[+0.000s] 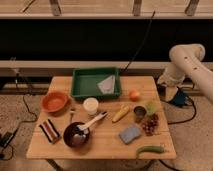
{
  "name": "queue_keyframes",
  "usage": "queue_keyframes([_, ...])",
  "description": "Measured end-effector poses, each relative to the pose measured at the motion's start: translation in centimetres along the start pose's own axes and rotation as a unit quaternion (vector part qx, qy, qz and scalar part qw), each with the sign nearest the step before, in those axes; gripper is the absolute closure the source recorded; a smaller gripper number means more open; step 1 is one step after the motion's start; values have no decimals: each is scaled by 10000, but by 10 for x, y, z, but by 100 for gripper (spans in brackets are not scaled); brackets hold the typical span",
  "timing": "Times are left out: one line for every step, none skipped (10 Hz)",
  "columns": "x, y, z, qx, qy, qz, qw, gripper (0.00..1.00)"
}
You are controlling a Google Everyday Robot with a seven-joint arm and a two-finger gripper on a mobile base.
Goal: Place banana in plastic cup
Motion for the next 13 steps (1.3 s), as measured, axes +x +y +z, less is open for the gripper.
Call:
queue_keyframes([0, 0, 0, 0, 0, 0, 10000, 31])
queue_keyframes([0, 0, 0, 0, 0, 0, 10000, 31])
queue_keyframes([0, 0, 0, 2, -4, 3, 10000, 31])
queue_keyframes([1, -2, 0, 16, -14, 13, 10000, 31])
queue_keyframes([3, -7, -3, 35, -144, -99, 9998, 31])
queue_keyframes([4, -15, -5, 85, -260, -223, 9994, 31])
queue_keyframes([1, -25, -7, 111, -387, -368, 9985, 31])
queue_keyframes([-8, -37, -7, 145, -546, -530, 9970, 31])
queue_keyframes([-26, -48, -6, 170, -755, -735, 9943, 31])
queue_keyframes([-40, -49, -5, 156, -911, -878, 9918, 31])
queue_keyframes([-49, -47, -3, 128, -1013, -968, 9901, 31])
queue_keyframes([-66, -49, 0, 132, -1153, -1135, 9867, 31])
queue_keyframes([-76, -46, 2, 127, -1242, -1254, 9842, 31])
